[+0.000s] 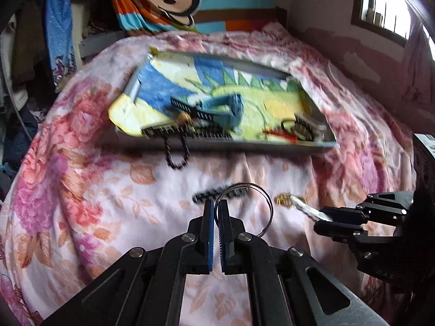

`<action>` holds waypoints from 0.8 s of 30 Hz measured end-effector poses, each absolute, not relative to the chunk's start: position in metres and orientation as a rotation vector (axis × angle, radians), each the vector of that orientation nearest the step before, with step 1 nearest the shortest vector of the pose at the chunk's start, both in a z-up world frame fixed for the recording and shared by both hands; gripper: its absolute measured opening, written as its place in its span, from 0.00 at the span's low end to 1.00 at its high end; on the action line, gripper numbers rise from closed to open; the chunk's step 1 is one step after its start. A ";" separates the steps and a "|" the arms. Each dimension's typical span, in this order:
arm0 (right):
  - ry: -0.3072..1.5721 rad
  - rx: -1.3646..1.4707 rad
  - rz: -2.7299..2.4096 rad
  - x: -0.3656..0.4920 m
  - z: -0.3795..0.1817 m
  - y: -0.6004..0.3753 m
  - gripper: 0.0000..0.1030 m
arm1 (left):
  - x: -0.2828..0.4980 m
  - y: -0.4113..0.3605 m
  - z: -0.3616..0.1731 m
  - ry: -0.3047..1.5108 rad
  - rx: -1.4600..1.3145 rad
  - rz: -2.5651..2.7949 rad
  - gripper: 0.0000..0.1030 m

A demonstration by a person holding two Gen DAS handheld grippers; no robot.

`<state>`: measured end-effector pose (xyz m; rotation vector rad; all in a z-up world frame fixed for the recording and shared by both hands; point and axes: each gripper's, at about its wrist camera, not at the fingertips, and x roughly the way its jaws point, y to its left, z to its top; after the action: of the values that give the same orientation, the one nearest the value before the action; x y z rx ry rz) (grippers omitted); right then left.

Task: Organize jewelry
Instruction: 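Lower the hoop into the tray with left tool while right tool lowers the clip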

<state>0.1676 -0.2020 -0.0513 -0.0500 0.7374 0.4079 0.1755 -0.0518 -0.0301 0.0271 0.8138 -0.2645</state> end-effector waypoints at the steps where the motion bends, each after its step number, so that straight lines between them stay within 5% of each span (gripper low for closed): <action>1: 0.715 -0.048 0.390 0.171 -0.049 -0.204 0.13 | 0.176 -0.050 -0.028 0.795 0.020 -0.251 0.03; 9: 0.628 -0.023 0.316 0.207 -0.035 -0.210 0.13 | 0.204 -0.039 -0.003 0.627 -0.075 -0.131 0.03; 24: 0.674 0.008 0.298 0.249 -0.056 -0.203 0.13 | 0.274 -0.033 -0.020 0.722 -0.063 -0.058 0.03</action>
<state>0.2493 -0.2025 -0.0564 0.0083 0.6740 0.2985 0.2742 -0.0333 -0.0204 -0.0625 0.7215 -0.0578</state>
